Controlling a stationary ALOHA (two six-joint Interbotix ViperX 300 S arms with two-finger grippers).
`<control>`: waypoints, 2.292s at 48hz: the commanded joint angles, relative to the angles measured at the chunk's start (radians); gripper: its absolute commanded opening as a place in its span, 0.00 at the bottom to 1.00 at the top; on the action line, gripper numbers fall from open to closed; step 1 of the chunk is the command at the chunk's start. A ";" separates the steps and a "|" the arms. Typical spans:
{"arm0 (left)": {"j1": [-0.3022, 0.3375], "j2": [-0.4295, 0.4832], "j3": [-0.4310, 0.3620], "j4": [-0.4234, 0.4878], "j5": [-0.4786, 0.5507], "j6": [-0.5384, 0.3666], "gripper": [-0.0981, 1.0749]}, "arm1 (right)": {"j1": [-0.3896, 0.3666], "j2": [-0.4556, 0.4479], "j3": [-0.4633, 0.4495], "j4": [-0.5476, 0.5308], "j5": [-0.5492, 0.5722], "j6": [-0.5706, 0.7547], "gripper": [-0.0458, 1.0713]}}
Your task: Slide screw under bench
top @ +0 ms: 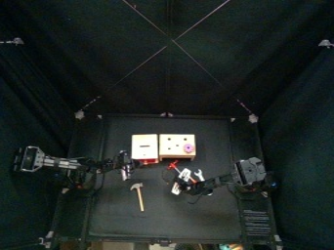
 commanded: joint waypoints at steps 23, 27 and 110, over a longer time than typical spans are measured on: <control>0.003 -0.002 -0.005 0.003 -0.009 0.002 0.43 | -0.098 -0.015 0.002 -0.049 -0.005 -0.003 0.19; 0.003 -0.002 -0.005 0.003 -0.009 0.002 0.43 | -0.103 -0.015 0.002 -0.071 -0.006 -0.002 0.19; 0.009 -0.003 -0.008 0.003 -0.009 0.002 0.43 | -0.006 -0.140 -0.071 -0.061 0.044 0.000 0.19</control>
